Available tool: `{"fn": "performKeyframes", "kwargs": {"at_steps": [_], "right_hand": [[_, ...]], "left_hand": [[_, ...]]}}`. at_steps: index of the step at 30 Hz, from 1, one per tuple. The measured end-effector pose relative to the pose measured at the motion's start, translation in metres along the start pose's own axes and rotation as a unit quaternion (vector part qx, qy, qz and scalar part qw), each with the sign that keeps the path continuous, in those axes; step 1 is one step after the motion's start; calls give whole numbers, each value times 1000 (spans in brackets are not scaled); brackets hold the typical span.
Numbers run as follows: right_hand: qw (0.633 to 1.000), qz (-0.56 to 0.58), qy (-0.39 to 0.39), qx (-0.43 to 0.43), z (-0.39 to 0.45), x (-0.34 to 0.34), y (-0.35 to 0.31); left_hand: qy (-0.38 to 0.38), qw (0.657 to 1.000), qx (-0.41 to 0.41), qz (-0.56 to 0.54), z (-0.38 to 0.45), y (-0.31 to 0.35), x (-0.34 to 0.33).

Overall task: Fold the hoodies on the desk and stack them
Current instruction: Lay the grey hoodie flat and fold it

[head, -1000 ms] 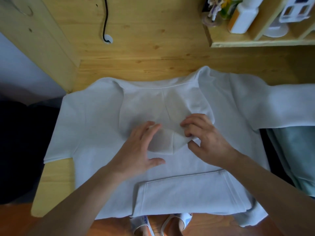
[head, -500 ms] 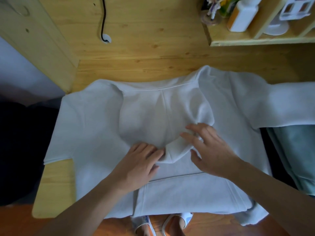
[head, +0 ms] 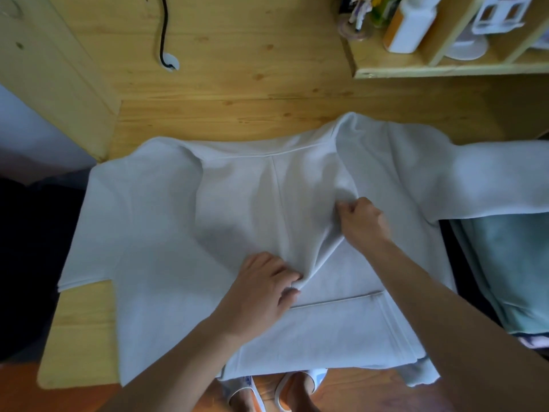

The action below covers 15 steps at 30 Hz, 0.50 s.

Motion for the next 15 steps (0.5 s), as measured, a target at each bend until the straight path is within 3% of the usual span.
{"fn": "performKeyframes", "kwargs": {"at_steps": [3,6,10,12,13,15], "right_hand": [[998,-55,16,-35,-5,2,5],[994,-110,21,-9,-19,0,-2],[994,-108,-25,-7,-14,-9,-14],[997,-20,-52,-52,-4,-15,-8],[991,76,-65,-88,-2,-15,-3],[936,317,-69,-138,-3,-8,4]], "left_hand": [[-36,999,-2,18,-11,3,-6],[-49,998,-5,45,-13,6,-8],[-37,998,27,50,-9,0,-11],[-7,999,30,45,-6,1,-6],[16,999,31,40,-5,2,0],[68,996,46,27,-1,1,16]]}}
Point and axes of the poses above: each hand's wrist, its own z-axis towards the middle knuckle, its own x-axis out of the back of the hand, y = z × x, the point moved 10 cm from there along z, towards the middle knuckle, and after that the axes turned 10 degrees about y, right-handed, at the moved point
